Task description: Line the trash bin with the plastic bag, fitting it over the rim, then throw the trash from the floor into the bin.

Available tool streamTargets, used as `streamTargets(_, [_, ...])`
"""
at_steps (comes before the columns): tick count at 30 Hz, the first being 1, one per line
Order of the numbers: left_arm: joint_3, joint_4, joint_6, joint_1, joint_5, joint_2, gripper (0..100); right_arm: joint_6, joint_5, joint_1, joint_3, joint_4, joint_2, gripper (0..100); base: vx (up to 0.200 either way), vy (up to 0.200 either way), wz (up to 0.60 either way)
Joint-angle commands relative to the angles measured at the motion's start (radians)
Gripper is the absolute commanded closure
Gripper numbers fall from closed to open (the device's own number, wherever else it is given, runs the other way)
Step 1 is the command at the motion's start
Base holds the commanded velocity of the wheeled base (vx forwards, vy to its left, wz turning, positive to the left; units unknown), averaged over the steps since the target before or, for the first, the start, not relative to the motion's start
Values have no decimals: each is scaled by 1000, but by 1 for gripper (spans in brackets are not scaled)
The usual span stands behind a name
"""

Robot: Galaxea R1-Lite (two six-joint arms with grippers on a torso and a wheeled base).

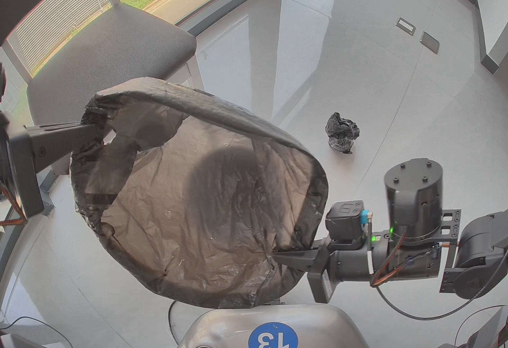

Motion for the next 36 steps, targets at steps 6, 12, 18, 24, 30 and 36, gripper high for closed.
streamTargets(6, [27, 4, -3, 19, -3, -2, 100, 29, 2, 28, -86, -10, 147, 100, 0, 0, 0])
streamTargets(12, [27, -14, -53, 22, -20, 78, 100, 32, 4, 6, -58, -24, 173, 100, 0, 0, 0])
streamTargets(18, [40, -112, -150, 47, -103, 214, 100, 32, 7, -83, 54, -44, 170, 100, 0, 0, 0])
streamTargets(24, [40, -252, -172, 87, -154, 384, 100, 30, 18, -167, 209, -112, 170, 100, 0, 0, 0])
streamTargets(30, [33, -356, -187, 134, -157, 536, 100, 30, 38, -218, 244, -145, 157, 100, 0, 0, 0])
streamTargets(36, [33, -379, -199, 219, -172, 598, 100, 30, 38, -224, 233, -159, 128, 100, 0, 0, 0])
